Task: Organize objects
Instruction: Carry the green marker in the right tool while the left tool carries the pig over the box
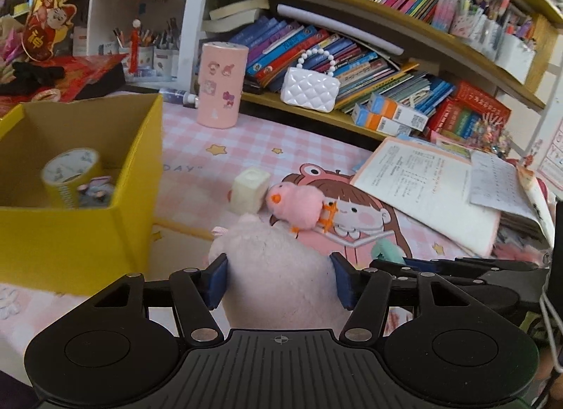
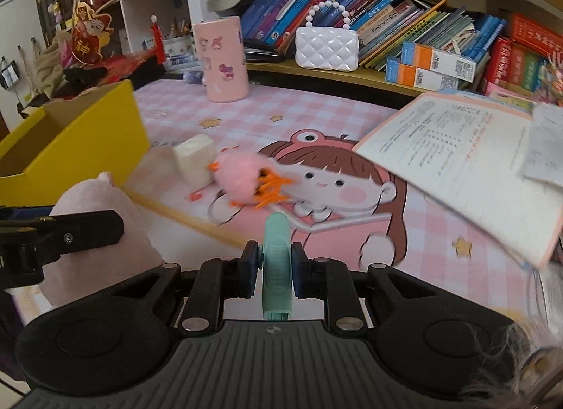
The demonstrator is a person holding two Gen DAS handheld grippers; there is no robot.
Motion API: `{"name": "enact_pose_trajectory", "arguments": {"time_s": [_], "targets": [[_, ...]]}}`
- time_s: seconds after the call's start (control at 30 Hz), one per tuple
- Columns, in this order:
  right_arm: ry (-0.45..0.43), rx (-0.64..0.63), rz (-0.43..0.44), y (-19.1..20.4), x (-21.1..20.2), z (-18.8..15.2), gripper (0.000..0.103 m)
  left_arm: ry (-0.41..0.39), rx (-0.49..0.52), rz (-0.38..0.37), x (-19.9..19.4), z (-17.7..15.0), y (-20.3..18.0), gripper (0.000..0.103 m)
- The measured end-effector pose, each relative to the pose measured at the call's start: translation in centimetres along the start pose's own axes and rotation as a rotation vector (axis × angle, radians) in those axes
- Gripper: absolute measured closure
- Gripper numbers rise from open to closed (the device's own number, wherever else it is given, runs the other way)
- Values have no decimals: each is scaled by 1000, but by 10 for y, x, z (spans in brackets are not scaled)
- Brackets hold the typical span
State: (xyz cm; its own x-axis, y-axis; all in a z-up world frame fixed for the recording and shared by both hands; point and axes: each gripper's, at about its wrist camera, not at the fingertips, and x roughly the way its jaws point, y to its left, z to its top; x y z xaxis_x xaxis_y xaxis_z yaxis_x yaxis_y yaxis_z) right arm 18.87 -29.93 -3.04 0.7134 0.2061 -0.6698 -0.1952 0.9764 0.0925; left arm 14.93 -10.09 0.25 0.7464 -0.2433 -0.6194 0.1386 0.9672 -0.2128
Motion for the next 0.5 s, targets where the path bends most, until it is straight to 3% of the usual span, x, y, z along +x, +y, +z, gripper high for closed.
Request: {"name": "enact_pose_trajectory", "arguments": {"time_s": [0.5], "targets": [[83, -61, 107, 132, -57, -59, 85, -1, -76, 74, -98, -59, 87, 44]]}}
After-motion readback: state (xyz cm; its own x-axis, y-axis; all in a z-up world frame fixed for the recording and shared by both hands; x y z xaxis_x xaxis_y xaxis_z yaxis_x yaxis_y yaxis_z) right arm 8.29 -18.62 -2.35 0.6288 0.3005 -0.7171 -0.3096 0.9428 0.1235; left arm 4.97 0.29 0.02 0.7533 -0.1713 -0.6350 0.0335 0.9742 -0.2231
